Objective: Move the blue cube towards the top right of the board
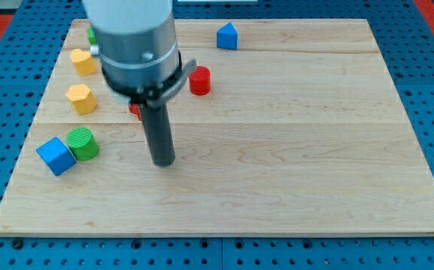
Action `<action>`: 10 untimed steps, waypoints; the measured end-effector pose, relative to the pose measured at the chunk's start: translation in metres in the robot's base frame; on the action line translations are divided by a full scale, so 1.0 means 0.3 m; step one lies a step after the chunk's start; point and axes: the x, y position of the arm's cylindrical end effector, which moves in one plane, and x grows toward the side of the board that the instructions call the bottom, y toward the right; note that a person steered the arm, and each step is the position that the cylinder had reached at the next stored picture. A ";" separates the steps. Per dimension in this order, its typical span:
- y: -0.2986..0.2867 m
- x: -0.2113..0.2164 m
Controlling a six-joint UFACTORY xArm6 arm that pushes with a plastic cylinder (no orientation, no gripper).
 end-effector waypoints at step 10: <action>0.073 -0.258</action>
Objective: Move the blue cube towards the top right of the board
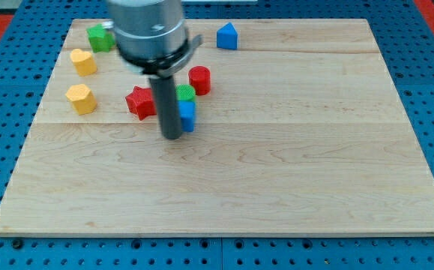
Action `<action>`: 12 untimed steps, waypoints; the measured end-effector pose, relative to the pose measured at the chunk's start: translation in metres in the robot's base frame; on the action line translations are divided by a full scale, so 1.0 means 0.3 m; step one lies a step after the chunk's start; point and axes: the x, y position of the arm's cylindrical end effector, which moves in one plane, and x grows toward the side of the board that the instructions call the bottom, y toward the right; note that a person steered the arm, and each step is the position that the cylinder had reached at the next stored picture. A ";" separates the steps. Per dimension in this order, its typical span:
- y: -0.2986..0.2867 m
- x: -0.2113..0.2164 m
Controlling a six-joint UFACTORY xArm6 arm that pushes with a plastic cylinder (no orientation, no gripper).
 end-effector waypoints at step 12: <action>0.537 -0.527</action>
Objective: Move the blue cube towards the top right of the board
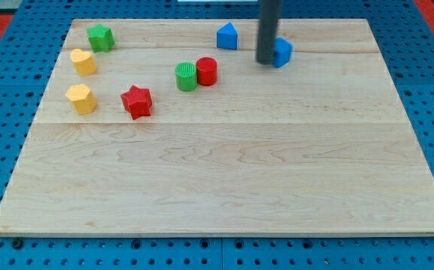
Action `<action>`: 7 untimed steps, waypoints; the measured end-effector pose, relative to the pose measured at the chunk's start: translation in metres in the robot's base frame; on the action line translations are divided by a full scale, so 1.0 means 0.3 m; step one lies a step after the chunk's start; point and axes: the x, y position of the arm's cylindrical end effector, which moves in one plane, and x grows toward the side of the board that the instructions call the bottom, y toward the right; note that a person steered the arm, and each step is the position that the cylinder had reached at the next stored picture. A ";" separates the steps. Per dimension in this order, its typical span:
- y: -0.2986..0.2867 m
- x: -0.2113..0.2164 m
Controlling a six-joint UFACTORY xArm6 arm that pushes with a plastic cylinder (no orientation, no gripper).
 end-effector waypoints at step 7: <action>0.133 -0.098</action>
